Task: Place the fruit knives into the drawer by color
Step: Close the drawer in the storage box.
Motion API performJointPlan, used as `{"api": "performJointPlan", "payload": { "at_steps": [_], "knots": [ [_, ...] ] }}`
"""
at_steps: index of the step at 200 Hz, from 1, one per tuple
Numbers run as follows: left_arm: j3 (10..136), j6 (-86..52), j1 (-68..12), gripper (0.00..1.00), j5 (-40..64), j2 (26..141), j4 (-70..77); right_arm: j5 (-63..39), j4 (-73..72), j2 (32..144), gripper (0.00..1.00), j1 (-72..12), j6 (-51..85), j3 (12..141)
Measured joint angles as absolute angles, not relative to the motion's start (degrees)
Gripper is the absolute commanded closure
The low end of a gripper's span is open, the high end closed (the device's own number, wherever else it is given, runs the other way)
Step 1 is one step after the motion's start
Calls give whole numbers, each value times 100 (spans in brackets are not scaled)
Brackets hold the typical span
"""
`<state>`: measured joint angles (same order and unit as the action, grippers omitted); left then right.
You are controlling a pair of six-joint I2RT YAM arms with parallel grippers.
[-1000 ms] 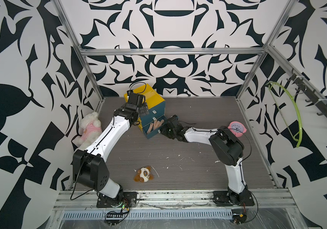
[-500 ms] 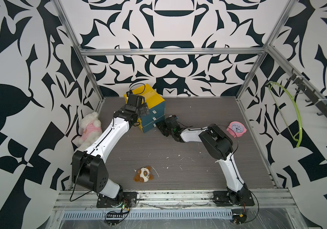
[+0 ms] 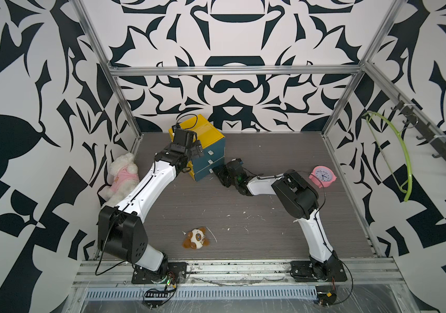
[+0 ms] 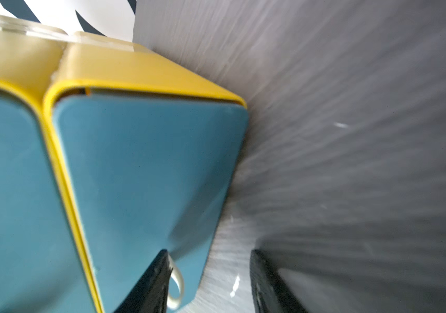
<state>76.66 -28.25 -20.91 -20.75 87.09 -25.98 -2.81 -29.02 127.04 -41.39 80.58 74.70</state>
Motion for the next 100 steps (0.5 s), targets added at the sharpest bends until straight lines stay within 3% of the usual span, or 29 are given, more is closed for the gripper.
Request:
{"api": "performJointPlan", "payload": {
  "at_steps": [100],
  "knots": [
    [8023,-2672,-1988,1,-1900,8853,-2926,-388,-2963,10567,47,-4150,7673,5590]
  ]
}}
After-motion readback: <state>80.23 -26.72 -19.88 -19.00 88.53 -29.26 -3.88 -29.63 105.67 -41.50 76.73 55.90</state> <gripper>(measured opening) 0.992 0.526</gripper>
